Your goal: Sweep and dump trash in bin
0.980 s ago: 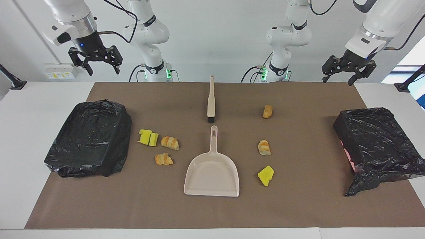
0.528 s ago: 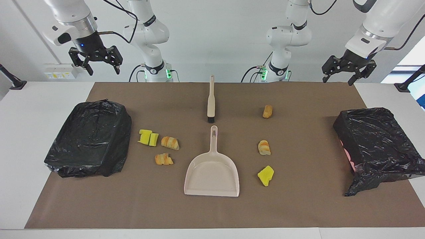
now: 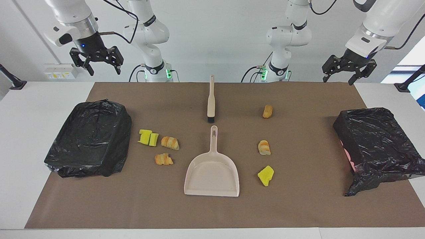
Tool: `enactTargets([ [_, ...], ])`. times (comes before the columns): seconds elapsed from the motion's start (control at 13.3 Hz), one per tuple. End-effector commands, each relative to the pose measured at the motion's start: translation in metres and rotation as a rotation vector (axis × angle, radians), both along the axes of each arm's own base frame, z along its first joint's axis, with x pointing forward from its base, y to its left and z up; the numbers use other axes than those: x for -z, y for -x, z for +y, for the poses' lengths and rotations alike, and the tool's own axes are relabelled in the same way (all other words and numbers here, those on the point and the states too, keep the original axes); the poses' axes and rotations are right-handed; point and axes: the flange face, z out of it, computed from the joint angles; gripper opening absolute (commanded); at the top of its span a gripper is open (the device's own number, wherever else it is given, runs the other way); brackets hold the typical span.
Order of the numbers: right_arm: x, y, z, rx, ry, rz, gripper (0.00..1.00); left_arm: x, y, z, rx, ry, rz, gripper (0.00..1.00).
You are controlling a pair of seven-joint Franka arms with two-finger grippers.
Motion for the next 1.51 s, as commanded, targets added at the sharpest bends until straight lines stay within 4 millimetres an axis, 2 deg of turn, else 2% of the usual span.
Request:
enactTargets([
  [0.0, 0.001, 0.008, 0.0, -0.011, 0.001, 0.001, 1.0, -0.003, 0.006, 0.004, -0.002, -0.009, -0.006, 1.0],
  [0.45, 0.002, 0.008, 0.0, -0.013, 0.001, 0.003, 1.0, 0.0, 0.008, 0.004, -0.008, -0.008, 0.005, 1.0],
  [0.98, 0.006, 0.008, 0.003, -0.019, 0.001, 0.012, 1.0, 0.001, 0.009, -0.01, 0.019, -0.008, -0.003, 1.0],
  [1.06, 0.006, 0.008, 0.003, -0.019, 0.001, 0.012, 1.0, 0.006, 0.011, -0.018, 0.035, -0.009, 0.004, 1.0],
  [1.21, 0.008, 0.006, 0.005, -0.021, 0.002, 0.01, 1.0, 0.017, 0.018, -0.053, 0.083, -0.009, -0.003, 1.0],
  [1.43, 0.018, -0.012, 0.016, -0.043, 0.001, -0.03, 1.0, 0.049, 0.042, -0.125, 0.111, -0.014, 0.01, 1.0],
])
